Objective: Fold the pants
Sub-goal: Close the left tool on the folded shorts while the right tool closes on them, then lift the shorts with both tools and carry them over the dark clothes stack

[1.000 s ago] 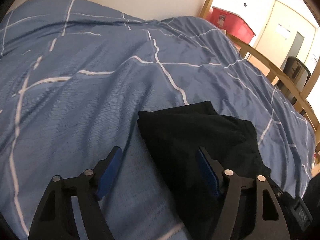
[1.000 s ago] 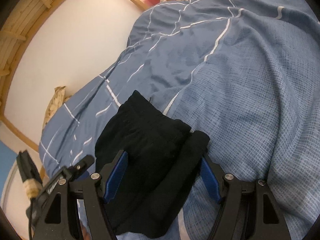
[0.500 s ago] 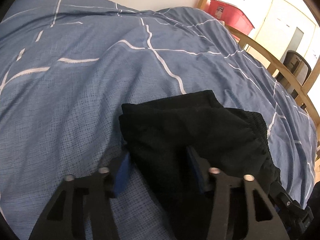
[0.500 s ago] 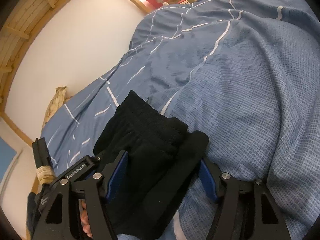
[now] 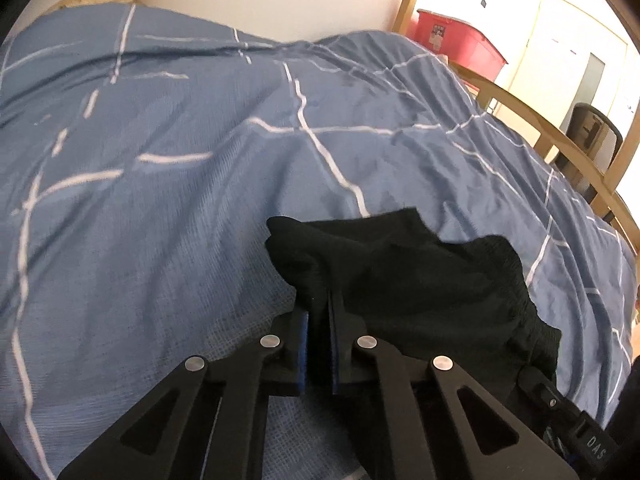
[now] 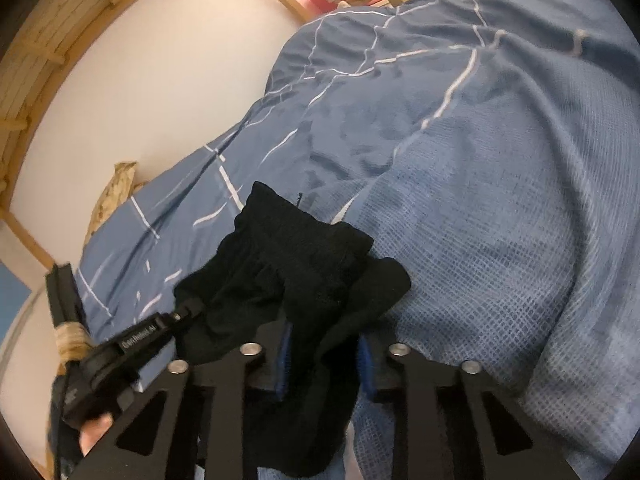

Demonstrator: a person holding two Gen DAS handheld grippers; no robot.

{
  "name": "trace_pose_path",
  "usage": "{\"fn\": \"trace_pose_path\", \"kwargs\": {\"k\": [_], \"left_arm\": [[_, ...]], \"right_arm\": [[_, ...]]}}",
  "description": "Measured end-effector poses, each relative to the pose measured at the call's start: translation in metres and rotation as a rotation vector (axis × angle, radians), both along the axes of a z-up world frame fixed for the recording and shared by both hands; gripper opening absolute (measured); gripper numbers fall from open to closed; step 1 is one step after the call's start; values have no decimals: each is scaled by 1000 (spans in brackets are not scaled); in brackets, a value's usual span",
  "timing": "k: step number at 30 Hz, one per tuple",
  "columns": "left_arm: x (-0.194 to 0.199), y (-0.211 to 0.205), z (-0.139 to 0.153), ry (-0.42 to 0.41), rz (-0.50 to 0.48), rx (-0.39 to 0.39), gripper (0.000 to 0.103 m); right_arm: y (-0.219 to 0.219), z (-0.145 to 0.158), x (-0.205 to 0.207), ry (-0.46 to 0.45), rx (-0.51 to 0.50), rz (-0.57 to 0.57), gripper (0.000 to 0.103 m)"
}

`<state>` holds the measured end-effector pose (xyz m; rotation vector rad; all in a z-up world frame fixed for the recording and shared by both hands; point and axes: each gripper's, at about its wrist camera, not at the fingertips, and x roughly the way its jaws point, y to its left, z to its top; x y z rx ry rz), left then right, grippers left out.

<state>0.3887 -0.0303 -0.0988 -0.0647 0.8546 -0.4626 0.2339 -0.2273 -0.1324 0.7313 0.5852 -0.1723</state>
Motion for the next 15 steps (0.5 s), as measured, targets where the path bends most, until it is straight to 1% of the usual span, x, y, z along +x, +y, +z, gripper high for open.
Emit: {"fn": "trace_pose_path", "kwargs": {"k": [1, 4, 7, 9, 15], "left_arm": [[-2, -1, 5, -13, -2, 2, 9], [-9, -3, 21, -45, -7, 1, 8], [-21, -4, 43, -96, -14, 16, 8], [-27, -4, 55, -115, -15, 17, 8], [-50, 12, 95, -179, -1, 39, 8]], "right_arm": [[3, 6, -1, -3, -27, 7, 18], [7, 20, -6, -24, -59, 22, 15], [6, 30, -11, -43, -42, 29, 15], [6, 36, -15, -56, -31, 32, 14], [18, 65, -30, -104, -45, 61, 14]]}}
